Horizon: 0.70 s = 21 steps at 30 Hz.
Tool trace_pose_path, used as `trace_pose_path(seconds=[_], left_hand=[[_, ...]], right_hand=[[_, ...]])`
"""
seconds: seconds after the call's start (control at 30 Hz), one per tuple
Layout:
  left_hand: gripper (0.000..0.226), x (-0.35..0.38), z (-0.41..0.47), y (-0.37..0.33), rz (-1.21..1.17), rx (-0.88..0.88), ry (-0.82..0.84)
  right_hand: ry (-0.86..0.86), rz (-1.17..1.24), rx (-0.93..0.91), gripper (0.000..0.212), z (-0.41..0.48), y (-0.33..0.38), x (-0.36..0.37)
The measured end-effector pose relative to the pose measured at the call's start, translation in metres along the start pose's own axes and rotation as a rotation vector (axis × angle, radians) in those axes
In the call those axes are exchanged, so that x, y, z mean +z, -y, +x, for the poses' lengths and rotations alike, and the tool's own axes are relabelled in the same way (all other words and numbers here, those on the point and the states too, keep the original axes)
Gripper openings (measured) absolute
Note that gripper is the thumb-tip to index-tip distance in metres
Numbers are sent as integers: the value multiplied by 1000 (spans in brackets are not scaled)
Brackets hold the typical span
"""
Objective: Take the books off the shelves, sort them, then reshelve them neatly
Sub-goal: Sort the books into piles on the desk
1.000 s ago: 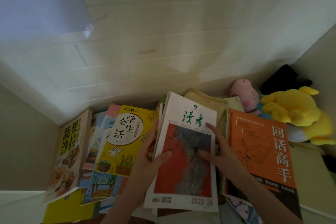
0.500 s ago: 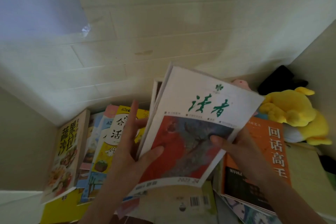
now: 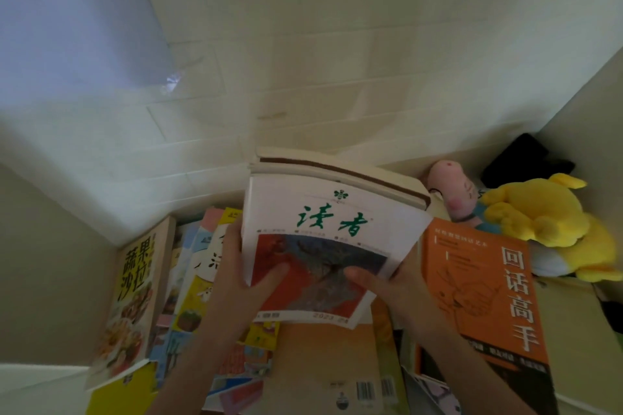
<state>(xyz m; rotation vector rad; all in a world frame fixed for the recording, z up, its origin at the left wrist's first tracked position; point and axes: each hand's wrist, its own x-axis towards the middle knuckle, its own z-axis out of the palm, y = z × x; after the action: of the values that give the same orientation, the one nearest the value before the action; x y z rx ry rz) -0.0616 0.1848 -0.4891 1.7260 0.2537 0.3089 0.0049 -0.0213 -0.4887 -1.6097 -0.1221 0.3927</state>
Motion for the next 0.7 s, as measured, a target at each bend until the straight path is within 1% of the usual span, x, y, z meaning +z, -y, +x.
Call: trace_pose_path(seconds=[0.07,0.17,0.27,0.37,0.43,0.5,0.53,0.63,0.7], left_hand=[[68,3,3,4,-35,-17,-9],[63,4,3,-1,-60,18,10],[55,2,-3,-13,-51,77,-47],[62,-6,-6,-14,-46,154,-128],[67,-9,-8,-10,-31,138,-132],[71,-9,-11,-9,-29,112,-74],[71,-8,-12,-8,-10,108,-57],[68,-5,-13,-3,-30,59,-73],[78,-5,-12,0,2,65,-91]], right_hand=[[-28,-10,32,43,-3,-3,4],[-76,33,17,33,-7,-4,6],[-83,29,-7,36,-11,-2,5],[-55,23,-50,40,-12,1,6],[-22,-36,-51,41,-11,-3,9],[7,-53,14,34,-12,-9,11],[16,-53,36,34,-11,-13,10],[39,-78,80,37,-12,-26,6],[42,-87,81,35,-12,-27,7]])
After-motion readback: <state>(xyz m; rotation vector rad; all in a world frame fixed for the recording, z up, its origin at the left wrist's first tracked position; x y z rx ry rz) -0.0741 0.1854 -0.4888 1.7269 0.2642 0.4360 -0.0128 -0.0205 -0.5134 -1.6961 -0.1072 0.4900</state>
